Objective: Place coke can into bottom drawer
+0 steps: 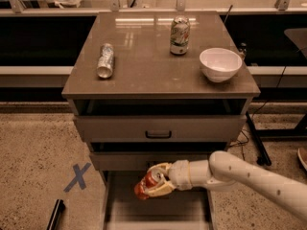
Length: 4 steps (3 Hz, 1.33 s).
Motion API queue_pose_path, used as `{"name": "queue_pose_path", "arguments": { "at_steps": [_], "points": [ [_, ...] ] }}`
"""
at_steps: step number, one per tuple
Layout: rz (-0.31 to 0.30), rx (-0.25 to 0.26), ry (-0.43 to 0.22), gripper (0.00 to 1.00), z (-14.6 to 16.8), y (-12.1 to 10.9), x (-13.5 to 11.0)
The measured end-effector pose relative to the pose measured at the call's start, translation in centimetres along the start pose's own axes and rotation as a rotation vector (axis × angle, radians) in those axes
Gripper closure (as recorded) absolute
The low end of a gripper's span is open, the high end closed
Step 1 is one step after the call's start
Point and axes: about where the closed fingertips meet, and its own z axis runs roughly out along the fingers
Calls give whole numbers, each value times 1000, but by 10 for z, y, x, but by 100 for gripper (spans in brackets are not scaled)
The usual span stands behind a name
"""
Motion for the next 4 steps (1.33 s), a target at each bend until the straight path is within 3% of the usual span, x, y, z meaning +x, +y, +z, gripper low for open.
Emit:
{"name": "queue_pose_path", "arguments": {
  "at_steps": [1, 2, 3, 4],
  "points": [
    [136, 11, -11, 100, 15, 21, 95],
    [244, 95, -2, 100, 6, 33, 164],
    [265, 104, -4, 100, 7, 38, 175],
    [248, 135, 27, 100, 11, 31, 179]
  ]
}}
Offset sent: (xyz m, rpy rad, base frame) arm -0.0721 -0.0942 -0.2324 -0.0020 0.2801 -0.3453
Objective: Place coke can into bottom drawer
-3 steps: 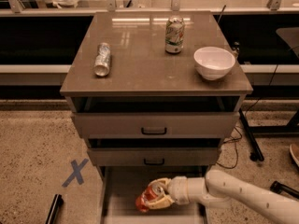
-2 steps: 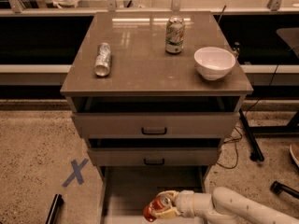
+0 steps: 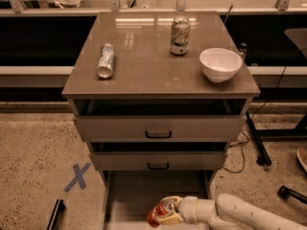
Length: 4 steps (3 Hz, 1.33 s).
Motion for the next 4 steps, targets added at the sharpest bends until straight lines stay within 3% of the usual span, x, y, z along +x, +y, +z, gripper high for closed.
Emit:
{"name": "queue_pose_path", "arguments": {
  "at_steps": [1, 2, 3, 4],
  "points": [
    [-77, 74, 30, 100, -1, -36, 11],
    [-123, 133, 57, 86, -6, -81, 39],
    [-151, 176, 166, 62, -7, -124, 72],
    [-171, 235, 245, 31, -16, -161, 117]
  ]
}}
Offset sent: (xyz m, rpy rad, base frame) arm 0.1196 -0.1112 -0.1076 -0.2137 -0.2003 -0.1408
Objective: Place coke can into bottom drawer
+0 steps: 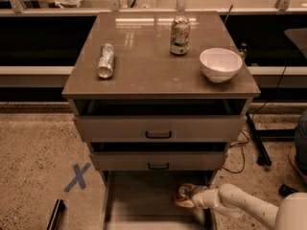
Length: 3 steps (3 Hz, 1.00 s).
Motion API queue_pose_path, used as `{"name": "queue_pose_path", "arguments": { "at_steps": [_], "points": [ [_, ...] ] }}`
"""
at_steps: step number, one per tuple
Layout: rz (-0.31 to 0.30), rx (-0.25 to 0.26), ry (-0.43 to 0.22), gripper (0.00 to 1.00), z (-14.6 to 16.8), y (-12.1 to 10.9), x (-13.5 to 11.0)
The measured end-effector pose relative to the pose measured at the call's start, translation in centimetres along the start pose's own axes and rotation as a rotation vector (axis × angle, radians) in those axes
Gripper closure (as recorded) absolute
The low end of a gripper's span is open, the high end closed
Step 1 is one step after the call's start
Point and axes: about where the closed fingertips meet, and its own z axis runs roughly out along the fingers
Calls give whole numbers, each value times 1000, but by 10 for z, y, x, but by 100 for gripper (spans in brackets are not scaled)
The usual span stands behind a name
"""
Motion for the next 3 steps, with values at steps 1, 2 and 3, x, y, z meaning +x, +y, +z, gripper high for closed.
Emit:
{"name": "queue_pose_path", "arguments": {
  "at_steps": [1, 2, 3],
  "points": [
    [-38, 12, -14, 8, 0, -6, 16],
    [-94, 30, -140, 0, -14, -11, 6],
    [-147, 36, -309, 0, -38, -17, -17]
  ]
}}
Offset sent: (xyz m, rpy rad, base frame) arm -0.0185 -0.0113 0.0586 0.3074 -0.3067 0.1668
